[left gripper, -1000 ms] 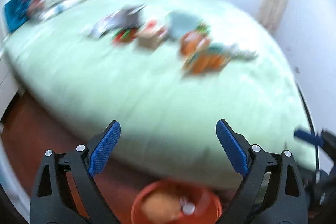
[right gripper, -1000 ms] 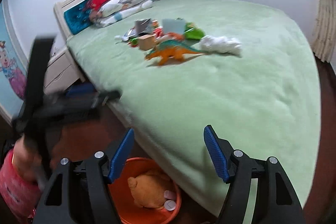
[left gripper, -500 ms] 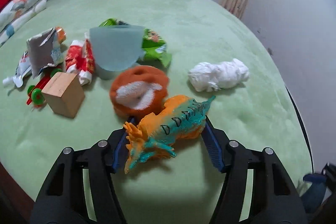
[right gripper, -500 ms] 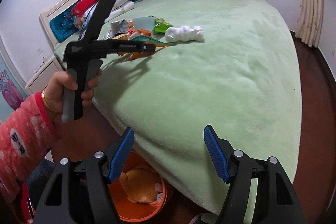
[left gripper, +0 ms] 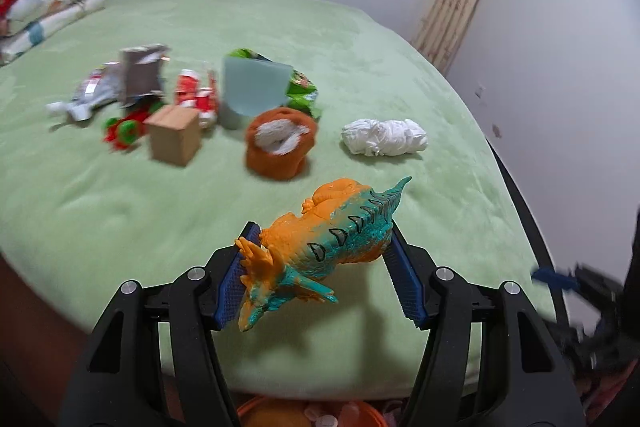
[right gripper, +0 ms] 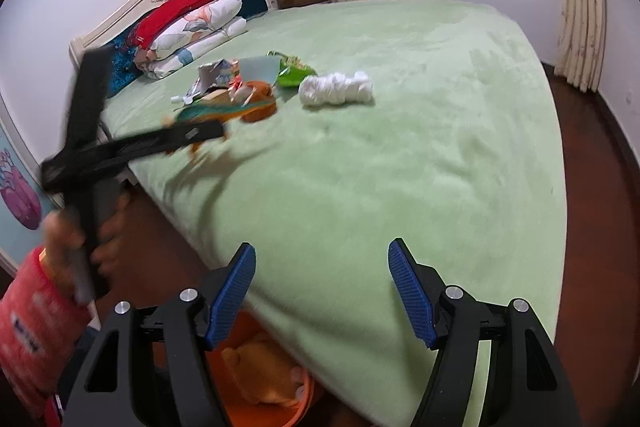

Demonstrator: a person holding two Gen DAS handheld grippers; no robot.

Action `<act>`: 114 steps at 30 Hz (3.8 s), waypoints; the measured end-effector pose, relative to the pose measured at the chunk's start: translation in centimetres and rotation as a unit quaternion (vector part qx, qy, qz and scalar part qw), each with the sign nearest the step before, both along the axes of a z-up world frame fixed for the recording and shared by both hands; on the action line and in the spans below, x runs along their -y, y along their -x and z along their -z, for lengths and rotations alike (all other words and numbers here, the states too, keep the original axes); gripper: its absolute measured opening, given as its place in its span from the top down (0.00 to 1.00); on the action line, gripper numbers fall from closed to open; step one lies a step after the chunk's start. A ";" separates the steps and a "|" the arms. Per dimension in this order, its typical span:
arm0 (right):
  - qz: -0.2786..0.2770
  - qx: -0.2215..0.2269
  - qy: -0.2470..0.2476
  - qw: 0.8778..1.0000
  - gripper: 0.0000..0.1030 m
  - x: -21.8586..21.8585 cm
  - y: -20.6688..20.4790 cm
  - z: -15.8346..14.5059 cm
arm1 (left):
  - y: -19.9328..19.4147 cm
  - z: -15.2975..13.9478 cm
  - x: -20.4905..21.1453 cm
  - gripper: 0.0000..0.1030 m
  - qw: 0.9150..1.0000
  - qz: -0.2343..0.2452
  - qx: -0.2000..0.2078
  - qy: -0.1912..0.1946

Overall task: Collect trash
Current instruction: 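Grasp the crumpled white tissue with the right tool while the left tool holds the dinosaur, then carry dinosaur and tissue over the orange bucket and open both tools, then grasp the orange knit cup with the right tool and lift it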

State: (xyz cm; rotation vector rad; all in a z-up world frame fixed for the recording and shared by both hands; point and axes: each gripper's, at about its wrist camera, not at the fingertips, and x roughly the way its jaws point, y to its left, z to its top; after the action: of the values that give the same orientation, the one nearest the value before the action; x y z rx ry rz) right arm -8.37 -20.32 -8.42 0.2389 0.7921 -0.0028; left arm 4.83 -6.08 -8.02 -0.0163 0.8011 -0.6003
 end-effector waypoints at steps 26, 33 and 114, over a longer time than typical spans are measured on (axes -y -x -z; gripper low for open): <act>-0.033 -0.089 0.152 0.984 0.55 -0.2 -19.4 0.9 | 5.1 -0.1 -6.9 0.41 0.996 -0.090 -0.017 0.010; -0.036 -0.034 0.113 0.992 0.55 0.1 -14.1 -2.8 | 5.4 -0.5 -6.9 0.41 0.995 -0.095 -0.018 0.007; -0.137 -0.049 0.037 0.989 0.26 -10.7 -0.3 4.3 | 10.7 9.5 -9.3 0.25 0.966 -0.183 -0.134 -0.120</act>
State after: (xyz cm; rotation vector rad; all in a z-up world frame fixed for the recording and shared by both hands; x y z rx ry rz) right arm -8.06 -9.64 -12.71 0.0582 0.9150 0.2165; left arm -5.87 3.18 -17.56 -0.0241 1.0999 -0.1484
